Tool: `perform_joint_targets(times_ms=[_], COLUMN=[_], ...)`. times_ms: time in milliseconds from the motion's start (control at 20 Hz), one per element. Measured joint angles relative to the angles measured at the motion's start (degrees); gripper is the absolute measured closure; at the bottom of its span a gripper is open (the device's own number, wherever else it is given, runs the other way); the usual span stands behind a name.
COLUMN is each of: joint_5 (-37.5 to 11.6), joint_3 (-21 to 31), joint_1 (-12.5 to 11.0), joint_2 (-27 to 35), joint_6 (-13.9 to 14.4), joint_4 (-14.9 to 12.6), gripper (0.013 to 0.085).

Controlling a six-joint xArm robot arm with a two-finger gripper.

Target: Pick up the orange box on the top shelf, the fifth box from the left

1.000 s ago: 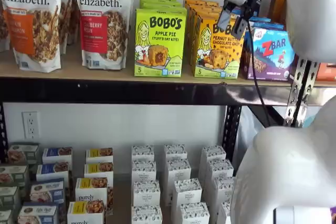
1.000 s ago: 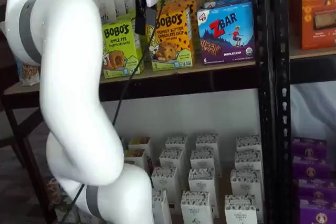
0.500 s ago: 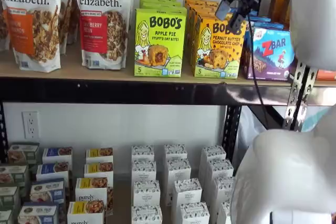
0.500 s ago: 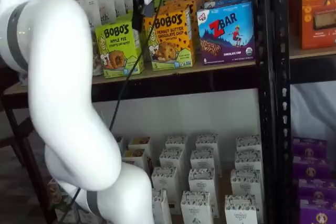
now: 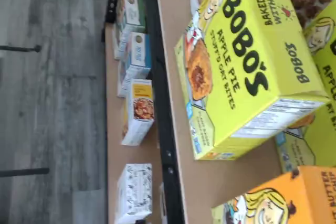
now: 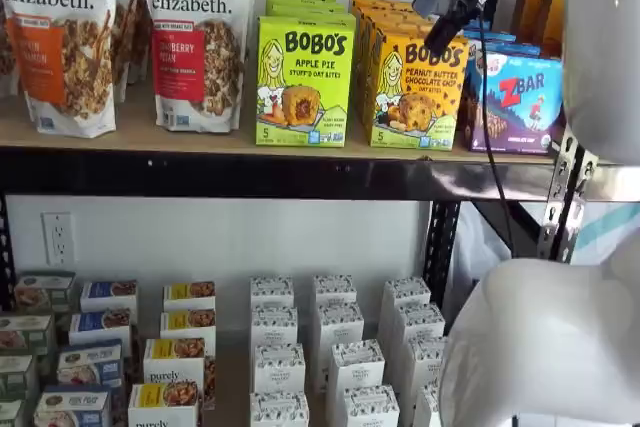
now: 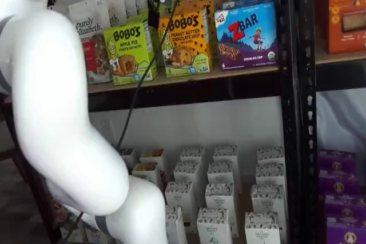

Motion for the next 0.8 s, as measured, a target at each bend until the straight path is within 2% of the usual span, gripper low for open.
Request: perform_joint_targets(times_ms=[200, 550, 800], joint_5=[-3.04, -4.86, -3.37], joint_3=[1.50, 2.04, 0.65], joint_1=[0.20, 0.12, -0.06], joint_2=[-0.89, -0.76, 0.59], joint_6=[-0.55, -1.40, -1.80], joint_4=[-0.83, -1.97, -3.09], gripper=[0.0130, 0.0130, 0.0130])
